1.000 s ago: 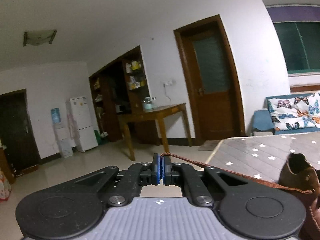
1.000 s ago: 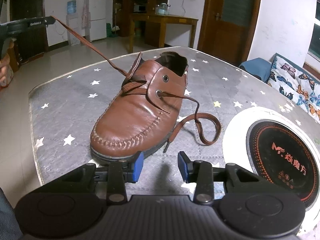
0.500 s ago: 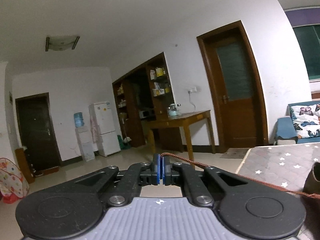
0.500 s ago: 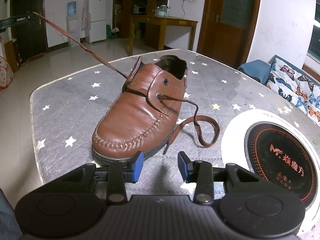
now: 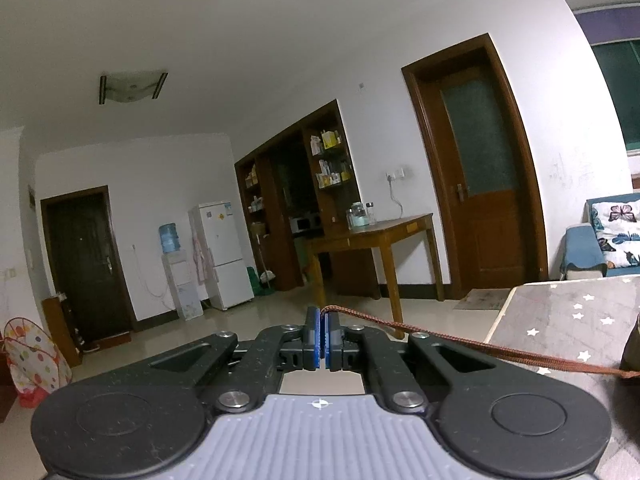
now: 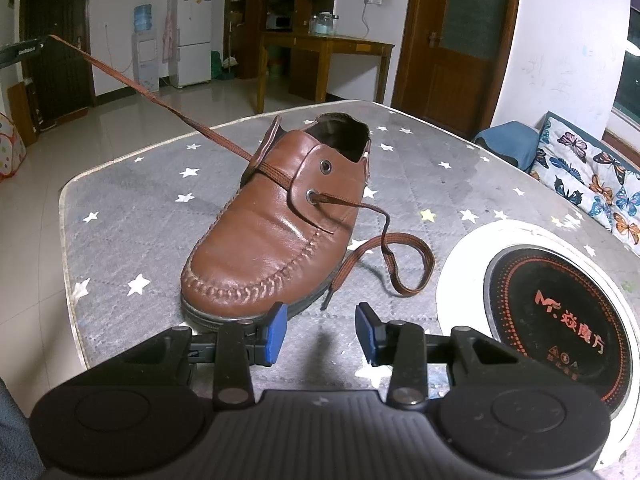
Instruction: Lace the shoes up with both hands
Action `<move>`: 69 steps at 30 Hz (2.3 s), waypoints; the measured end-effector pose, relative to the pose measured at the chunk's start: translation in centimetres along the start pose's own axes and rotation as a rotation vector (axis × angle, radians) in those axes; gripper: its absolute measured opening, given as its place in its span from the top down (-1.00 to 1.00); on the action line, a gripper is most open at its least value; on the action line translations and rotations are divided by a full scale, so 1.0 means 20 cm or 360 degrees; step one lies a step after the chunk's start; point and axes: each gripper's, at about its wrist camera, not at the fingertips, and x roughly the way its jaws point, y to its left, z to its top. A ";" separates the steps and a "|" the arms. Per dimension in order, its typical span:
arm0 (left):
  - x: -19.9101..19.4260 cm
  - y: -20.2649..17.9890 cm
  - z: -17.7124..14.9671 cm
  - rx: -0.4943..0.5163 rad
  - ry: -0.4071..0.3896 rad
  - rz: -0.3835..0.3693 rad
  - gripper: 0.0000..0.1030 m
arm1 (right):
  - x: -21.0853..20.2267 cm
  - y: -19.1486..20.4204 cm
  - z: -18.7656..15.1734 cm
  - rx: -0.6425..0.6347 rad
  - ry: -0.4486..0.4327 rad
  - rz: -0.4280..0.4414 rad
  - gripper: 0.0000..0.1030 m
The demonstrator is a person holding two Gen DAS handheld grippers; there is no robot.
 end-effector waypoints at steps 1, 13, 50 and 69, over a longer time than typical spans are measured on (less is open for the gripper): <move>0.00 0.00 0.00 0.0002 0.0002 -0.0004 0.95 | 0.00 0.00 0.00 0.0001 -0.0001 0.0000 0.27; 0.05 0.02 -0.06 0.0032 0.0108 -0.0015 0.95 | 0.02 -0.04 0.02 0.0025 0.0001 -0.0014 0.26; 0.03 -0.23 -0.19 0.0169 0.0218 -0.0328 0.95 | 0.00 -0.09 0.01 0.0062 -0.0021 -0.0045 0.01; -0.21 -0.69 -0.27 0.0405 0.0187 -0.1065 0.94 | -0.05 0.02 0.06 -0.0013 -0.0164 0.0186 0.03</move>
